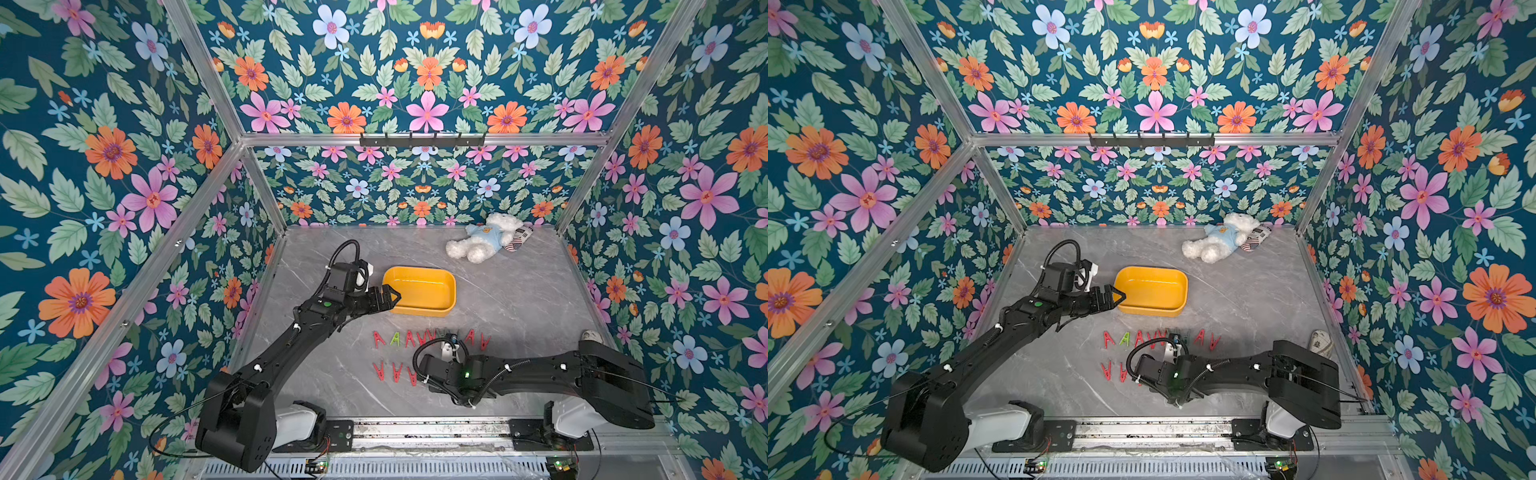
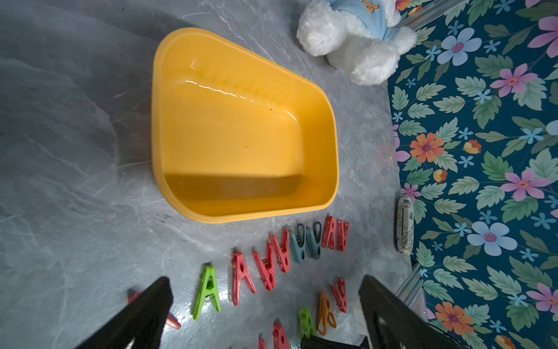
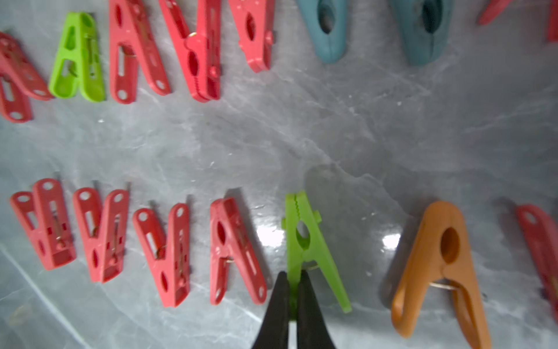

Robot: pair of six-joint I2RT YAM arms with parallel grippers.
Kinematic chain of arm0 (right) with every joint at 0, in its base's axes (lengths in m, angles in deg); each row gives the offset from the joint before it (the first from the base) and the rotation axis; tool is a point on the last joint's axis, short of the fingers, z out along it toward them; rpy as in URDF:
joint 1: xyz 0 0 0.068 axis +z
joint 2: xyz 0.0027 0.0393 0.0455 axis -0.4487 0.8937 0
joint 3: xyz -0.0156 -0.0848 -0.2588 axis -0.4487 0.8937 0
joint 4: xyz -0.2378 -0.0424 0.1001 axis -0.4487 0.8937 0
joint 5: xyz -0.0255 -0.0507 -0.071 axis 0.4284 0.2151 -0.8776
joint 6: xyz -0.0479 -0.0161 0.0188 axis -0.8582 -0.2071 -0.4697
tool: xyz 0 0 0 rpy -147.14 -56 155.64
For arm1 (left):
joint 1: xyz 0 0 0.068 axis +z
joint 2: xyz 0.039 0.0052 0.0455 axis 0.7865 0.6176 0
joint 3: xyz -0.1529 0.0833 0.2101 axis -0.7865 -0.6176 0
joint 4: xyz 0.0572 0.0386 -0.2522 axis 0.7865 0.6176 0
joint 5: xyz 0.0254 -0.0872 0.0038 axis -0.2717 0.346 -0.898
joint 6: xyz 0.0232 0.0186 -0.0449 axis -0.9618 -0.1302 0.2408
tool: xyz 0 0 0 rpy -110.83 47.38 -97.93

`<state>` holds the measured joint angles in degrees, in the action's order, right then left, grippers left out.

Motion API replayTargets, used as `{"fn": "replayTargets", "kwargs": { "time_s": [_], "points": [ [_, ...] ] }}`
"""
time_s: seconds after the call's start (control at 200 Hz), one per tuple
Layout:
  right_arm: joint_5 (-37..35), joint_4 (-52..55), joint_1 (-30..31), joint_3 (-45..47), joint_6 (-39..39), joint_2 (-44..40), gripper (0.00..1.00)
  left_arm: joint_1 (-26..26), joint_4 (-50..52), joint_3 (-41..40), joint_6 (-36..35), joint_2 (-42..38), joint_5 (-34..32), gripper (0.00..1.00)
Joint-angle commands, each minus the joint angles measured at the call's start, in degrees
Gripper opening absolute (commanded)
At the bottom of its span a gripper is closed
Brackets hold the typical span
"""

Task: Take the clothespins out of the storage box
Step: Place the clothespin at the center of the board, then reset both arms

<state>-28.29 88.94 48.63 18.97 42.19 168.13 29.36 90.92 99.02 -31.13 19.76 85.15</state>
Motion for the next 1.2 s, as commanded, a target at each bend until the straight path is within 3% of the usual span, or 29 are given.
{"fn": "replayTargets", "kwargs": {
  "time_s": [0.0, 0.16, 0.265, 0.485, 0.635, 0.715, 0.81, 0.87, 0.99, 1.195],
  "points": [
    [-0.92, 0.33, 0.12, 0.40, 2.38, 0.33, 0.03, 0.04, -0.18, -0.16, 0.40, -0.41, -0.05, 1.00],
    [-0.47, -0.14, 0.07, 0.74, 1.90, 0.48, 0.08, 0.07, -0.45, -0.79, 0.92, -0.59, -0.25, 1.00],
    [-0.95, 0.66, 0.05, 0.07, 1.52, 0.59, 0.24, 0.04, -0.31, -0.76, 0.93, -0.59, -0.43, 1.00],
    [-3.16, 3.80, 0.07, -2.10, 0.22, -1.42, 0.31, 0.01, 0.04, -0.18, 0.93, 0.15, -0.89, 1.00],
    [-7.32, 7.92, 0.08, -5.45, -2.69, -4.48, 0.50, 0.02, 0.36, 0.95, 1.81, 0.80, -3.10, 1.00],
    [-11.15, 10.46, 0.08, -7.13, -3.65, -6.17, 0.67, 0.05, 0.48, 1.54, 2.16, 1.14, -4.38, 1.00],
    [-16.37, 12.58, -0.17, -8.81, -5.25, -8.50, 0.73, 0.05, 0.61, 2.10, 2.32, 1.16, -6.09, 1.00],
    [-19.57, 13.31, -0.62, -9.40, -6.29, -10.39, 0.82, 0.05, 0.61, 2.44, 2.87, 1.08, -7.99, 1.00],
    [-23.81, 11.61, -4.16, -8.47, -8.90, -15.49, 0.99, 0.07, -0.09, 2.98, 4.99, 1.16, -11.85, 1.00],
    [-24.49, -2.43, -14.55, -0.61, -21.83, -27.22, 0.99, 0.07, -1.84, 3.59, 6.76, 1.03, -18.56, 1.00]
  ]
}}
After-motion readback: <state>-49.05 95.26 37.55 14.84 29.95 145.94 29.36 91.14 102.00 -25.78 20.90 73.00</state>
